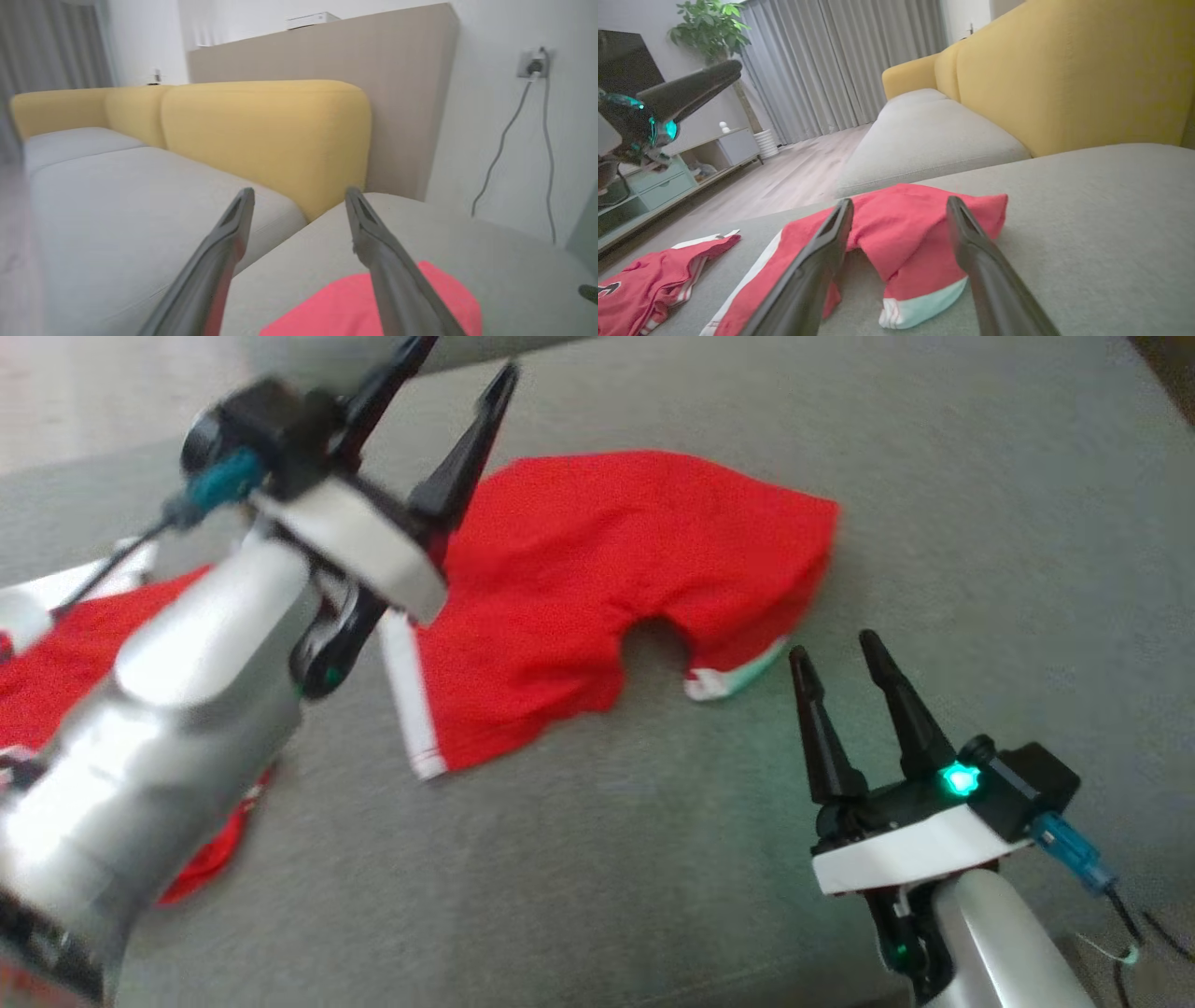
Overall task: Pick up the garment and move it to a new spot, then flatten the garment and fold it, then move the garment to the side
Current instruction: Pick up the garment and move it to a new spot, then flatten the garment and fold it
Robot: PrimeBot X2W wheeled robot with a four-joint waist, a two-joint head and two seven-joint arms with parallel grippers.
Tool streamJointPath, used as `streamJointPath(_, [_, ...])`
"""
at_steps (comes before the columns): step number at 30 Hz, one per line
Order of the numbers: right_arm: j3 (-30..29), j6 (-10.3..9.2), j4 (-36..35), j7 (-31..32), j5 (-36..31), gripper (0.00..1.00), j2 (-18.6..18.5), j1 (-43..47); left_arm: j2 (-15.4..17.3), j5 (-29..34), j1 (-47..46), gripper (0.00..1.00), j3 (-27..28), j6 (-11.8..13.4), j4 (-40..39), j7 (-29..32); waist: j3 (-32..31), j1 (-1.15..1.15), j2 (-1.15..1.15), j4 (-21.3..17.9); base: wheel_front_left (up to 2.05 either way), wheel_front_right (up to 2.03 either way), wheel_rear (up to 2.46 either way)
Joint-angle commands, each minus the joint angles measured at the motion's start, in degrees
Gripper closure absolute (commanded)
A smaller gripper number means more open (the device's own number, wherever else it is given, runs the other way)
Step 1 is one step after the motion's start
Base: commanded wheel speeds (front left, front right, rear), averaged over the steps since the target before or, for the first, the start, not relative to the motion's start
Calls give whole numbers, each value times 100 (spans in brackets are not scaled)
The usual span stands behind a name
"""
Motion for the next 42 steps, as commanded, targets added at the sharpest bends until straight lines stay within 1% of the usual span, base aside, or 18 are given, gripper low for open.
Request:
streamJointPath(1, [56, -4, -142, -61, -72, 0, -20, 19, 259, -1, 62, 0, 314, 95, -160, -53, -356, 0, 0, 595, 0, 0, 0])
streamJointPath(6, [-151, -4, -57, -61, -217, 0, -20, 165, 518, 268, 1054, 0, 846, 492, -808, -69, -574, 0, 0, 1194, 0, 0, 0])
streamJointPath(8, [-195, -4, -33, -61, -251, 0, -20, 206, 586, 449, 1572, 0, 1072, 677, -1153, -70, -636, 0, 0, 1343, 0, 0, 0])
streamJointPath(10, [-237, -4, -14, -61, -277, 0, -20, 249, 576, 583, 2152, 0, 1393, 912, -1506, -70, -699, 0, 0, 1459, 0, 0, 0])
streamJointPath(12, [-273, -4, 1, -61, -293, 0, -20, 301, 461, 653, 2796, 0, 1793, 1157, -1838, -71, -755, 0, 0, 1542, 0, 0, 0])
streamJointPath(13, [-286, -4, 6, -61, -299, 0, -20, 323, 353, 656, 3136, 0, 2014, 1249, -2005, -71, -774, 0, 0, 1569, 0, 0, 0])
streamJointPath(15, [-306, -4, 22, -61, -313, 0, -20, 366, 156, 814, 3751, 0, 2385, 1371, -2294, -71, -808, 0, 0, 1610, 0, 0, 0])
streamJointPath(17, [-336, -4, 34, -61, -322, 0, -20, 405, -5, 1104, 4261, 0, 2613, 1430, -2453, -71, -833, 0, 0, 1644, 0, 0, 0])
streamJointPath(19, [-351, -4, 55, -61, -334, 0, -20, 441, -133, 1393, 4633, 0, 2746, 1410, -2488, -71, -854, 0, 0, 1667, 0, 0, 0])
streamJointPath(21, [-347, -4, 78, -61, -370, 0, -20, 458, -242, 1631, 4838, 0, 2829, 1321, -2482, -71, -867, 0, 0, 1682, 0, 0, 0])
streamJointPath(27, [-344, -4, 87, -61, -510, 0, -20, 442, -547, 1997, 5024, 0, 3156, 1016, -2401, -72, -936, 0, 0, 1748, 0, 0, 0])
streamJointPath(29, [-227, -4, 74, -61, -637, 0, -20, 393, -619, 2096, 5038, 0, 3217, 944, -2338, -72, -931, 0, 0, 1810, 0, 0, 0])
streamJointPath(32, [155, -4, 181, -61, -970, 0, -20, 247, -732, 2188, 5074, 0, 3314, 866, -2232, -72, -882, 0, 0, 1949, 0, 0, 0])
streamJointPath(36, [754, -4, 740, 10, -1340, 0, -20, -128, -877, 2288, 5073, 0, 3432, 742, -2105, -72, -755, 0, 0, 2181, 0, 0, 0])
streamJointPath(37, [754, -4, 740, 10, -1340, 0, -20, -128, -877, 2288, 5073, 0, 3432, 742, -2105, -72, -755, 0, 0, 2181, 0, 0, 0])
streamJointPath(39, [1001, -4, 1099, 203, -1555, 0, -20, -396, -954, 2342, 5046, 0, 3479, 676, -2048, -72, -669, 0, 0, 2306, 0, 0, 0])
streamJointPath(42, [1218, -4, 1614, 485, -1831, 0, -20, -809, -1097, 2422, 4981, 0, 3528, 563, -1970, -72, -526, 0, 0, 2517, 0, 0, 0])
